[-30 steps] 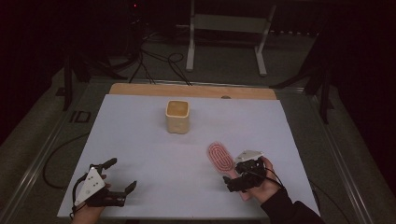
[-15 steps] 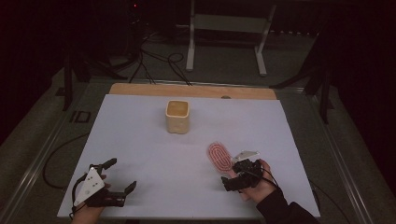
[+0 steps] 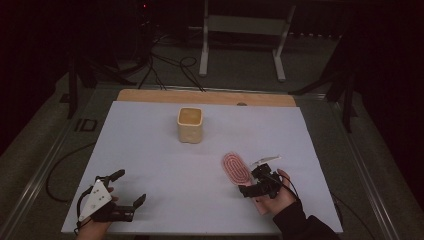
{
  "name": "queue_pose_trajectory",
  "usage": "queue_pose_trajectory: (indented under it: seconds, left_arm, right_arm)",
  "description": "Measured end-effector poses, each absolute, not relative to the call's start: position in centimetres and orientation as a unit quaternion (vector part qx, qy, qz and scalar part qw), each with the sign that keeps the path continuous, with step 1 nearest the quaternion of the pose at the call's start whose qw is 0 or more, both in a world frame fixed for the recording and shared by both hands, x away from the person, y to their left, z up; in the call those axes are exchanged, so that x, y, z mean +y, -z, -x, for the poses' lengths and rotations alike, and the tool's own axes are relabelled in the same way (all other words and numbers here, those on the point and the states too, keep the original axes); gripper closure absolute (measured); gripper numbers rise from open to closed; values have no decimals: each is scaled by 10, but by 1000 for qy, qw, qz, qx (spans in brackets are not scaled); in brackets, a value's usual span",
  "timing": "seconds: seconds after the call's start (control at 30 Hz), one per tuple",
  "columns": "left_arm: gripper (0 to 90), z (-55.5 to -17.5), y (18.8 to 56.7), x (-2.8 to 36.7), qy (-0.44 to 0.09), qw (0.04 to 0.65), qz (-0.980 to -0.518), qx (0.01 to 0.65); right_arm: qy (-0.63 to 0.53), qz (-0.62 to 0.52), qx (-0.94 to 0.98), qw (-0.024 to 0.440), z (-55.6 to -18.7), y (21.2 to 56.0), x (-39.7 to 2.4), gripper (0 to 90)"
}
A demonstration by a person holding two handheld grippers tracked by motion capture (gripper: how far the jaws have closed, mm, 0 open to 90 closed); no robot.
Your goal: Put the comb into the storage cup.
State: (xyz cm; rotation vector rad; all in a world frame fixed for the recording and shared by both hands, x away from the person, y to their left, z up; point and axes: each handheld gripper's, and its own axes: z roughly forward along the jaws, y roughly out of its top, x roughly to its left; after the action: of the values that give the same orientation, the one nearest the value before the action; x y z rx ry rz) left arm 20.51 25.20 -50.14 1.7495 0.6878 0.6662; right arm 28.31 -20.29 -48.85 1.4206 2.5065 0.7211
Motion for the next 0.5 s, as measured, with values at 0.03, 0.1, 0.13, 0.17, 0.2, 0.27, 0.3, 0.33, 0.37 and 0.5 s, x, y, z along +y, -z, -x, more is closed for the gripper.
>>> queue_pose_trajectory:
  seconds: [0.03, 0.1, 0.13, 0.17, 0.2, 0.27, 0.3, 0.33, 0.37, 0.5]
  left_arm:
    - [0, -205, 501, 252, -281, 542, -737, 289]
    - [0, -205, 501, 252, -281, 542, -738, 289]
    - [0, -205, 501, 252, -282, 541, -738, 289]
    - [0, -205, 501, 252, -281, 541, -738, 289]
    - [0, -205, 501, 252, -281, 540, -739, 289]
    - [0, -205, 501, 252, -281, 541, -738, 289]
    - [0, -205, 501, 252, -282, 541, -738, 289]
    - [0, -205, 501, 252, -281, 542, -737, 289]
    - [0, -205, 501, 252, -281, 543, -736, 290]
    - [0, -205, 501, 252, -281, 542, -737, 289]
  right_arm:
    - [-238, -479, 840, 89, -283, 489, -202, 207]
    - [-226, -479, 843, 95, -283, 489, -200, 205]
    - [-222, -481, 842, 98, -283, 489, -199, 228]
    - [-218, -481, 843, 97, -283, 488, -198, 245]
    - [-214, -483, 844, 96, -284, 489, -197, 251]
    - [-205, -480, 848, 94, -285, 488, -196, 300]
    - [-201, -481, 848, 92, -285, 488, -195, 310]
    - [-198, -479, 851, 87, -286, 488, -194, 367]
    - [-192, -476, 854, 82, -286, 487, -193, 373]
    - [-176, -470, 861, 85, -289, 484, -190, 432]
